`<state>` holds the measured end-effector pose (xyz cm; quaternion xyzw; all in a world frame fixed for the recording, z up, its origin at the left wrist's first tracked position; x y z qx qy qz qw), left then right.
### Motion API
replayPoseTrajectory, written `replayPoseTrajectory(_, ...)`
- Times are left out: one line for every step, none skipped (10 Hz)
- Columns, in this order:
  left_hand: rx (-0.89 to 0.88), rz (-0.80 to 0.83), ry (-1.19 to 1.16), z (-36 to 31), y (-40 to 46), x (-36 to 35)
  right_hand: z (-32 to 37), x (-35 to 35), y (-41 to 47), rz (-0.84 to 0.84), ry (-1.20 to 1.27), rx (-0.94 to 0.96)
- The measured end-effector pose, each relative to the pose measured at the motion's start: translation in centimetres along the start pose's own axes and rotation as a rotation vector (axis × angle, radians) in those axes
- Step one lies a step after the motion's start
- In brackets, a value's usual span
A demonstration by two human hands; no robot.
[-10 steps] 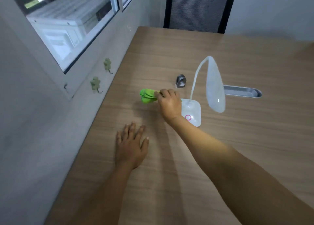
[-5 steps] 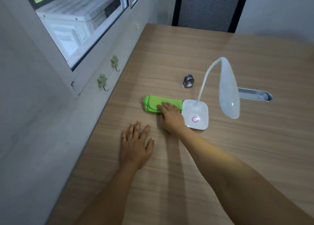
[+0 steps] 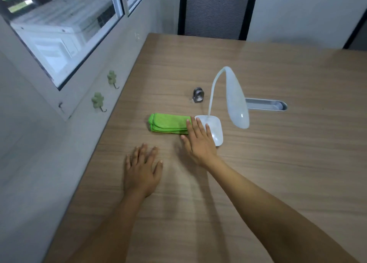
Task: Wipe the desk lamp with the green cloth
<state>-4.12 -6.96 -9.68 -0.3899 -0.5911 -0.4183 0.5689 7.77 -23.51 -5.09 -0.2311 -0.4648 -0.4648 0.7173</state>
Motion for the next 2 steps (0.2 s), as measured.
replayPoseTrajectory(-0.010,-0.004,0.010,0.0,-0.1,-0.1,-4.1,1.2,-3.1,-0.038,0.029,-0.161)
replayPoseTrajectory(-0.003,-0.006,0.010,0.0,-0.1,0.2,-7.3,2.4,-6.3,-0.056,0.047,-0.372)
Point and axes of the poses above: each hand's wrist, its own y-axis towards the middle knuckle, its own x-axis out of the back of the hand, z = x × y, the point moved 1 cm from there along y, towards the middle knuckle, and after that the axes turned 11 degrees about y, right-handed, at the moved point
